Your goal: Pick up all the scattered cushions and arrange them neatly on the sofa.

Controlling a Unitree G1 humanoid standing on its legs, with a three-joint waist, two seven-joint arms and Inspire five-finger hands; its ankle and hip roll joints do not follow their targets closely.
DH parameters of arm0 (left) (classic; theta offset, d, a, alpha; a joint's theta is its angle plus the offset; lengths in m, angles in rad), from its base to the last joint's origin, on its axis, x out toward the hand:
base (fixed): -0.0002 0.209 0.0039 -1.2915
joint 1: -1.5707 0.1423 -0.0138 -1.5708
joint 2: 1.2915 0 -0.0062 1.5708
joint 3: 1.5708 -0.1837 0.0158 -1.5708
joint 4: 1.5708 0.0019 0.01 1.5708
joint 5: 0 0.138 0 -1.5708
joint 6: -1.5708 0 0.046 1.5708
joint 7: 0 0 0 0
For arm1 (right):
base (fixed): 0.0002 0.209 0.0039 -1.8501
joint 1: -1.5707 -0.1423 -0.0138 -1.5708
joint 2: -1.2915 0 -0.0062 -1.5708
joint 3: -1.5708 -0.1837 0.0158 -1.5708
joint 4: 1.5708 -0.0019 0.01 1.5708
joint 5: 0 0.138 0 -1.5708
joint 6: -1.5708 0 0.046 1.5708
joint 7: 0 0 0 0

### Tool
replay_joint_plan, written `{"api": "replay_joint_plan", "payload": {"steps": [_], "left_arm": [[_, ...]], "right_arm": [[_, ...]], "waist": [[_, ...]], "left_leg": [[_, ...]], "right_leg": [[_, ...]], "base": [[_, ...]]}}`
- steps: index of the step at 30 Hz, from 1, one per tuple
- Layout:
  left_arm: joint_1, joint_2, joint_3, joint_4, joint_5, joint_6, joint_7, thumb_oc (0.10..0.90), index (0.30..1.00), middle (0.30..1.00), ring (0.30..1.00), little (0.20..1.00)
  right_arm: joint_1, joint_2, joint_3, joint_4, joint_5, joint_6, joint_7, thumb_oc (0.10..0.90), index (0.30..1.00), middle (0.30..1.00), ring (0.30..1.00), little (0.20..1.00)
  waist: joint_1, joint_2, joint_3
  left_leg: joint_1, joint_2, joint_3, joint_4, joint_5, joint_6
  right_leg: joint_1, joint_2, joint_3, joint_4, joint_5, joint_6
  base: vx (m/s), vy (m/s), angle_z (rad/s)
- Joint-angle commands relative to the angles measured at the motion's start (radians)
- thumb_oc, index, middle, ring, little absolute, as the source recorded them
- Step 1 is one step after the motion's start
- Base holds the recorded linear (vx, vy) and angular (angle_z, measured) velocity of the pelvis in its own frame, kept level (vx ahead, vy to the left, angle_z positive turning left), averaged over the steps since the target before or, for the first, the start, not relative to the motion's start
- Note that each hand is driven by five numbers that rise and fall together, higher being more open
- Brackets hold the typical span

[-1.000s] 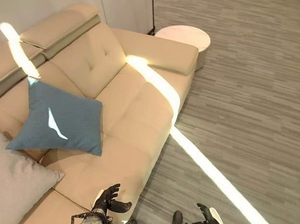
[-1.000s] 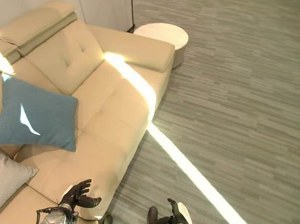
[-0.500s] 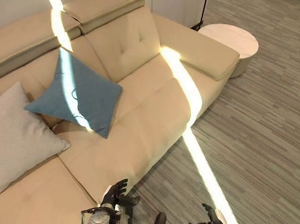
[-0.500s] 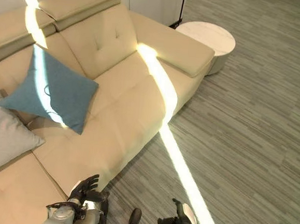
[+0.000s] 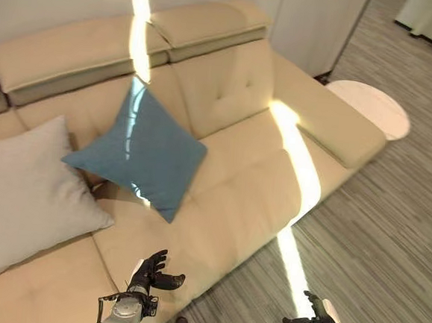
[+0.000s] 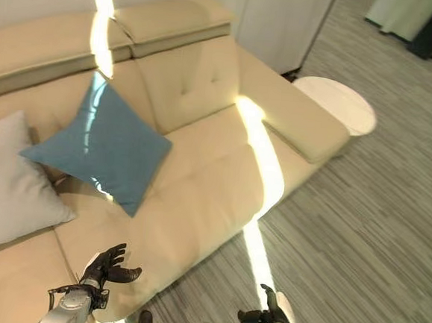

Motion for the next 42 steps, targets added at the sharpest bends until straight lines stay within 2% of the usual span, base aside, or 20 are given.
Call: {"api": "replay_joint_plan", "payload": {"steps": [1, 3, 4, 7, 10, 12, 15, 16, 17, 19, 20, 25, 27, 30, 33, 35, 37, 39, 41, 42], "left_arm": [[0.023, 0.019, 0.009, -0.027, 0.005, -0.062, 0.005, 0.800, 0.900, 0.900, 0.900, 0.900], [0.018, 0.015, 0.010, -0.006, 0.010, -0.065, 0.006, 0.800, 0.900, 0.900, 0.900, 0.900], [0.013, 0.011, 0.006, -0.002, 0.016, -0.071, 0.008, 0.800, 0.900, 0.900, 0.900, 0.900], [0.006, 0.010, 0.003, 0.001, 0.016, -0.077, 0.006, 0.800, 0.900, 0.900, 0.900, 0.900], [0.007, 0.009, 0.000, 0.008, 0.026, -0.079, 0.006, 0.800, 0.900, 0.900, 0.900, 0.900], [0.006, 0.010, 0.007, -0.017, 0.006, -0.078, 0.002, 0.800, 0.900, 0.900, 0.900, 0.900], [0.012, 0.010, 0.013, -0.043, -0.008, -0.068, 0.003, 0.800, 0.900, 0.900, 0.900, 0.900], [0.012, 0.010, 0.013, -0.043, -0.008, -0.068, 0.003, 0.800, 0.900, 0.900, 0.900, 0.900], [0.017, 0.011, 0.016, -0.060, -0.017, -0.066, 0.000, 0.800, 0.900, 0.900, 0.900, 0.900], [0.025, 0.009, 0.016, -0.069, -0.020, -0.060, -0.005, 0.800, 0.900, 0.900, 0.900, 0.900], [0.025, 0.009, 0.016, -0.070, -0.020, -0.060, -0.005, 0.800, 0.900, 0.900, 0.900, 0.900], [0.016, 0.016, -0.002, -0.081, 0.009, -0.045, -0.007, 0.800, 0.900, 0.900, 0.900, 0.900], [0.009, 0.019, 0.004, -0.085, 0.006, -0.045, -0.007, 0.800, 0.900, 0.900, 0.900, 0.900], [0.021, 0.018, 0.016, -0.079, -0.001, -0.042, -0.003, 0.800, 0.900, 0.900, 0.900, 0.900], [0.024, 0.022, 0.023, -0.067, 0.000, -0.041, -0.003, 0.800, 0.900, 0.900, 0.900, 0.900], [0.026, 0.025, 0.027, -0.068, 0.000, -0.045, -0.002, 0.800, 0.900, 0.900, 0.900, 0.900], [0.024, 0.030, 0.033, -0.076, -0.007, -0.046, 0.001, 0.800, 0.900, 0.900, 0.900, 0.900], [0.019, 0.039, 0.034, -0.083, -0.018, -0.058, 0.005, 0.800, 0.900, 0.900, 0.900, 0.900], [0.018, 0.042, 0.034, -0.086, -0.017, -0.063, 0.005, 0.800, 0.900, 0.900, 0.900, 0.900], [0.020, 0.042, 0.034, -0.089, -0.015, -0.068, 0.007, 0.800, 0.900, 0.900, 0.900, 0.900]], "right_arm": [[-0.060, -0.013, -0.010, 0.006, 0.024, -0.046, -0.003, 0.800, 0.900, 0.900, 0.900, 0.900], [-0.072, -0.016, -0.010, 0.007, 0.041, -0.049, -0.001, 0.800, 0.900, 0.900, 0.900, 0.900], [-0.078, -0.018, -0.011, 0.006, 0.050, -0.049, 0.001, 0.800, 0.900, 0.900, 0.900, 0.900], [-0.076, -0.024, -0.011, -0.002, 0.061, -0.054, 0.007, 0.800, 0.900, 0.900, 0.900, 0.900], [-0.074, -0.024, -0.010, -0.007, 0.066, -0.065, 0.009, 0.800, 0.900, 0.900, 0.900, 0.900], [-0.070, -0.027, -0.008, -0.025, 0.076, -0.074, 0.014, 0.800, 0.900, 0.900, 0.900, 0.900], [-0.069, -0.026, -0.015, -0.050, 0.094, -0.075, 0.008, 0.800, 0.900, 0.900, 0.900, 0.900], [-0.069, -0.026, -0.015, -0.050, 0.094, -0.075, 0.008, 0.800, 0.900, 0.900, 0.900, 0.900], [-0.062, -0.025, -0.023, -0.047, 0.104, -0.071, 0.008, 0.800, 0.900, 0.900, 0.900, 0.900], [-0.045, -0.025, -0.036, -0.041, 0.116, -0.064, 0.009, 0.800, 0.900, 0.900, 0.900, 0.900], [-0.045, -0.025, -0.035, -0.040, 0.116, -0.064, 0.009, 0.800, 0.900, 0.900, 0.900, 0.900], [-0.024, -0.012, -0.054, -0.028, 0.153, -0.056, 0.008, 0.800, 0.900, 0.900, 0.900, 0.900], [-0.032, -0.008, -0.060, -0.021, 0.163, -0.051, 0.009, 0.800, 0.900, 0.900, 0.900, 0.900], [-0.037, -0.003, -0.050, -0.017, 0.153, -0.052, 0.016, 0.800, 0.900, 0.900, 0.900, 0.900], [-0.040, 0.009, -0.048, -0.010, 0.148, -0.052, 0.020, 0.800, 0.900, 0.900, 0.900, 0.900], [-0.041, 0.016, -0.049, -0.009, 0.144, -0.054, 0.024, 0.800, 0.900, 0.900, 0.900, 0.900], [-0.056, 0.017, -0.049, 0.003, 0.139, -0.051, 0.027, 0.800, 0.900, 0.900, 0.900, 0.900], [-0.071, 0.017, -0.048, 0.010, 0.135, -0.052, 0.026, 0.800, 0.900, 0.900, 0.900, 0.900], [-0.075, 0.016, -0.051, 0.012, 0.138, -0.055, 0.024, 0.800, 0.900, 0.900, 0.900, 0.900], [-0.078, 0.013, -0.053, 0.018, 0.142, -0.056, 0.026, 0.800, 0.900, 0.900, 0.900, 0.900]], "waist": [[0.017, -0.013, -0.020], [0.006, -0.022, -0.017], [-0.010, -0.028, -0.014], [-0.023, -0.038, -0.009], [-0.029, -0.048, -0.018], [-0.028, -0.055, -0.028], [-0.025, -0.056, -0.023], [-0.026, -0.055, -0.023], [-0.023, -0.063, -0.010], [-0.025, -0.070, -0.004], [-0.026, -0.070, -0.004], [-0.047, -0.078, 0.000], [-0.048, -0.085, -0.001], [-0.035, -0.087, -0.006], [-0.024, -0.097, -0.028], [-0.017, -0.096, -0.031], [-0.014, -0.086, -0.022], [-0.026, -0.069, -0.004], [-0.030, -0.063, -0.009], [-0.035, -0.060, -0.017]], "left_leg": [[-0.030, 0.024, 0.037, 0.082, -0.123, -0.046], [-0.010, 0.018, -0.002, 0.077, -0.128, -0.058], [0.004, 0.015, -0.041, 0.066, -0.130, -0.072], [0.024, 0.021, -0.104, 0.057, -0.133, -0.092], [0.031, 0.033, -0.131, 0.058, -0.139, -0.108], [0.018, 0.084, -0.141, 0.078, -0.125, -0.145], [-0.038, 0.130, -0.127, 0.146, -0.064, -0.179], [-0.038, 0.130, -0.127, 0.147, -0.065, -0.179], [-0.090, 0.150, -0.083, 0.215, -0.032, -0.177], [-0.113, 0.172, 0.042, 0.220, -0.041, -0.154], [-0.114, 0.171, 0.041, 0.221, -0.042, -0.153], [-0.185, 0.141, 0.217, 0.220, -0.053, -0.126], [-0.205, 0.135, 0.248, 0.239, -0.053, -0.129], [-0.165, 0.101, 0.203, 0.180, -0.069, -0.115], [-0.135, 0.083, 0.201, 0.140, -0.083, -0.094], [-0.101, 0.066, 0.192, 0.105, -0.092, -0.079], [-0.079, 0.058, 0.181, 0.083, -0.095, -0.063], [-0.051, 0.056, 0.146, 0.054, -0.086, -0.051], [-0.041, 0.055, 0.129, 0.038, -0.080, -0.053], [-0.025, 0.051, 0.100, 0.019, -0.076, -0.061]], "right_leg": [[0.138, 0.007, 0.020, -0.259, 0.129, 0.022], [0.110, 0.022, 0.093, -0.345, 0.162, 0.038], [0.083, 0.043, 0.180, -0.413, 0.191, 0.054], [0.063, 0.060, 0.234, -0.448, 0.223, 0.060], [0.096, 0.057, 0.215, -0.488, 0.225, 0.050], [0.140, 0.077, 0.187, -0.517, 0.214, 0.029], [0.197, 0.106, 0.151, -0.553, 0.190, -0.001], [0.197, 0.106, 0.151, -0.553, 0.190, -0.001], [0.232, 0.111, 0.125, -0.575, 0.182, -0.020], [0.276, 0.115, 0.069, -0.596, 0.159, -0.036], [0.276, 0.115, 0.068, -0.597, 0.159, -0.036], [0.297, 0.118, -0.019, -0.603, 0.136, -0.048], [0.295, 0.116, -0.038, -0.596, 0.129, -0.052], [0.311, 0.119, -0.054, -0.578, 0.118, -0.046], [0.314, 0.103, -0.067, -0.533, 0.099, -0.033], [0.294, 0.081, -0.068, -0.448, 0.100, -0.019], [0.235, 0.045, -0.061, -0.322, 0.132, 0.018], [0.144, 0.044, 0.008, -0.170, 0.168, 0.053], [0.131, 0.058, 0.037, -0.171, 0.160, 0.048], [0.130, 0.081, 0.088, -0.233, 0.129, 0.034]], "base": [[0.18, -0.133, 0.53], [0.22, -0.194, 0.67], [0.18, -0.183, 0.47], [0.15, -0.228, 0.91], [0.11, -0.284, 0.92], [0.09, -0.439, 0.56], [0.01, -0.256, 0.40], [-0.05, -0.195, 0.51], [-0.04, -0.226, 0.60], [-0.03, -0.223, 0.64], [-0.01, -0.093, 0.79], [0.02, -0.081, 0.92], [0.08, -0.015, 0.72], [0.14, 0.048, 0.21], [0.18, 0.107, 0.01], [0.10, 0.104, 0.49], [0.07, 0.137, 0.37], [0.10, 0.096, -0.06], [0.12, 0.000, 0.25], [0.13, -0.067, 0.59]]}}
